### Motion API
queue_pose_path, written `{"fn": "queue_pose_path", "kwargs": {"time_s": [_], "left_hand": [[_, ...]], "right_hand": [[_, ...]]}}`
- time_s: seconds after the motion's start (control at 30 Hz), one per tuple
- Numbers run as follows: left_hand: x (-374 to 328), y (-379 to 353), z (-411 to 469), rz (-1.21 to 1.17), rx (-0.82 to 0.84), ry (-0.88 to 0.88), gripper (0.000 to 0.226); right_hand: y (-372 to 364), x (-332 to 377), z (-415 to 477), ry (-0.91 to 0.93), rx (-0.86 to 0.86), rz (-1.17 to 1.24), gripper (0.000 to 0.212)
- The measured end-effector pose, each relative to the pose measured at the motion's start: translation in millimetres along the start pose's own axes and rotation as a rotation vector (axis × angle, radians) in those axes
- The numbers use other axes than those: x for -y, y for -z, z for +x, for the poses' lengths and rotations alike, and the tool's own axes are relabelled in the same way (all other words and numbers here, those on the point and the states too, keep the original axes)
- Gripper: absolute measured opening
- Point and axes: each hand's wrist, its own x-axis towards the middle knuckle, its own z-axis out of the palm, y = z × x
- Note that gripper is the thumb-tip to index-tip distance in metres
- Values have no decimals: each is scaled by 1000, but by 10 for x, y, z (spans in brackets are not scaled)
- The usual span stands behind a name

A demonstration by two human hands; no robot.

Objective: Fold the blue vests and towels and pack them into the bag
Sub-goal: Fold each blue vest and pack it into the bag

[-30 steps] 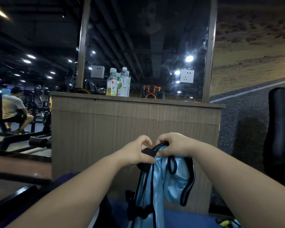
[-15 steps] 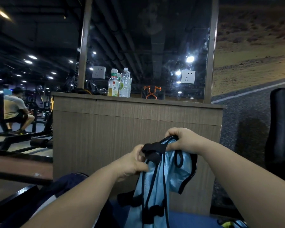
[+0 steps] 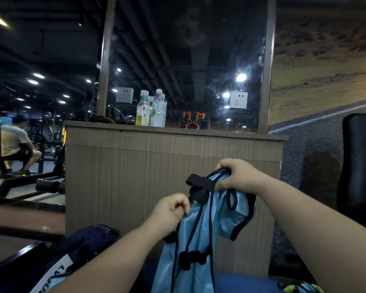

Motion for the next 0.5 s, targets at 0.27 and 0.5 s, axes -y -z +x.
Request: {"fn": "queue_pose_path", "kwargs": {"time_s": [0.27,0.5], "left_hand": [[-111,-161,-34,-45,58,7,6],[-160,-347,-29,25,10,90,34]], "right_hand": [[-46,99,-6,-22,-77,-104,34],[-102,114,-5,-16,-132,-185,32]]}}
